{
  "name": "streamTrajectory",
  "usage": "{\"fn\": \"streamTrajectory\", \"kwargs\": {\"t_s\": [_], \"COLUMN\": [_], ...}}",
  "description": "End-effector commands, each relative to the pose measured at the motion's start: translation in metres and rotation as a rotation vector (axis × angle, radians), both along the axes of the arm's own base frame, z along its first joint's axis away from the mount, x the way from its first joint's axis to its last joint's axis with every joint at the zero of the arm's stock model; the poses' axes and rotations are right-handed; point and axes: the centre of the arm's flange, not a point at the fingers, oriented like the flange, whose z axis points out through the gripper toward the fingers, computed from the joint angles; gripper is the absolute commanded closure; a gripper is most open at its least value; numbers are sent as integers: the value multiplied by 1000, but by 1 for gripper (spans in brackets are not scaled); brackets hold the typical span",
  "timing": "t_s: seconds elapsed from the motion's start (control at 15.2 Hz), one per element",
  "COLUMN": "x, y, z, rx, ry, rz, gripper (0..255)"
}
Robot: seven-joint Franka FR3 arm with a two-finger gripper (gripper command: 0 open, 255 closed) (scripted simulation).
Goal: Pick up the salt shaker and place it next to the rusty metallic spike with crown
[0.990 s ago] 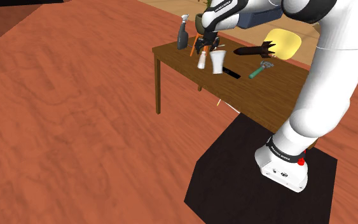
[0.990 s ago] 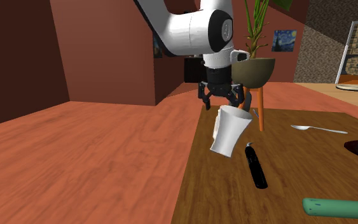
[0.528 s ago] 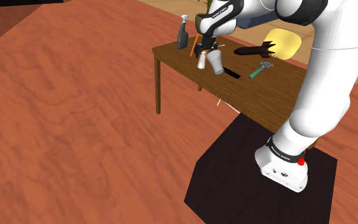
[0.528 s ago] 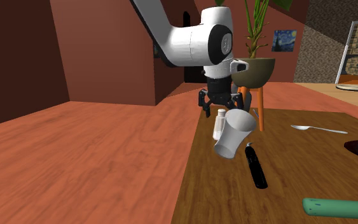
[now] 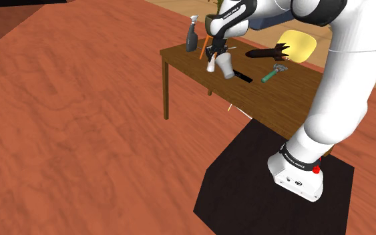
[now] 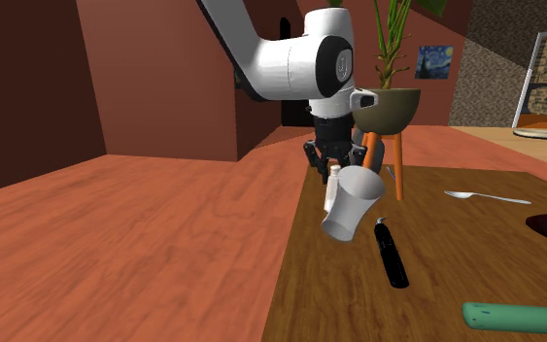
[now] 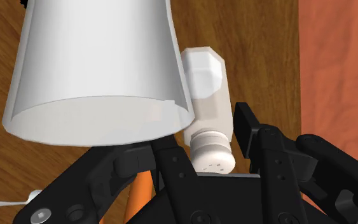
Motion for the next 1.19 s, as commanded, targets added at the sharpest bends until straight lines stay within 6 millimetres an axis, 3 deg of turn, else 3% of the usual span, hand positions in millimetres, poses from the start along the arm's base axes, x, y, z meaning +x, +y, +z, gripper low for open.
{"fn": "streamTrajectory", "kwargs": {"t_s": [0.0,0.4,1.12], "x": [-5,-1,-1], "y": [2,-4,-4], "z": [-11,-13,45], "rx": [14,15,15], "ry": [34,34,34], "rz": [-4,-4,-4], "gripper": [255,255,255]}}
